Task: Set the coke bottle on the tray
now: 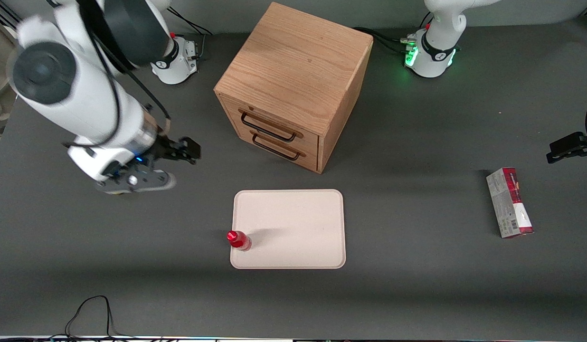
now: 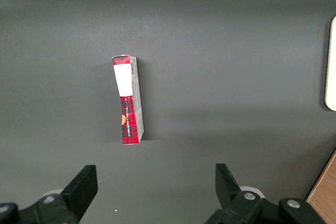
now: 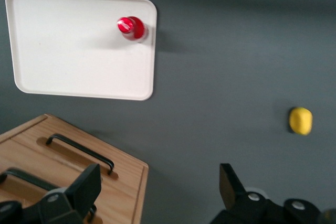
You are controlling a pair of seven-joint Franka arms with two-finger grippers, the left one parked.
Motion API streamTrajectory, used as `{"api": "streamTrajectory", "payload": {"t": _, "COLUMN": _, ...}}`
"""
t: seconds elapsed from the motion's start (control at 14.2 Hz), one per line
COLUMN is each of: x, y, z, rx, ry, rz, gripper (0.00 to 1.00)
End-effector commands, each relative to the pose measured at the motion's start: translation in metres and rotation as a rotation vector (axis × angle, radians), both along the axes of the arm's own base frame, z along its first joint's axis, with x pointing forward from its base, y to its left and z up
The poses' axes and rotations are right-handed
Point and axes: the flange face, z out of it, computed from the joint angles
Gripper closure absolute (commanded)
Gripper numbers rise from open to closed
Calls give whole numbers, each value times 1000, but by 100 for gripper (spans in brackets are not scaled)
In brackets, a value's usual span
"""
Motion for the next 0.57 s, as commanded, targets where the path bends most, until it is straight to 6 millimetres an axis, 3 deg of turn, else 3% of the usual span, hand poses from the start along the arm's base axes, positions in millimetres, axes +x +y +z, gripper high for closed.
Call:
{"api": "streamTrajectory", "payload": {"t": 0.0, "x": -19, "y": -70, "z": 18, "rx": 13, "ry": -4, "rz": -28, "gripper": 0}}
{"api": "streamTrajectory", "payload": {"t": 0.21, "x": -37, "y": -138, "z": 31, "rx": 38, "ry": -80, "rz": -54, "gripper": 0}}
{"api": "streamTrajectory", "payload": {"t": 0.49, "x": -60, "y": -198, "z": 27, "rx": 44, "ry": -134, "rz": -114, "gripper": 0}}
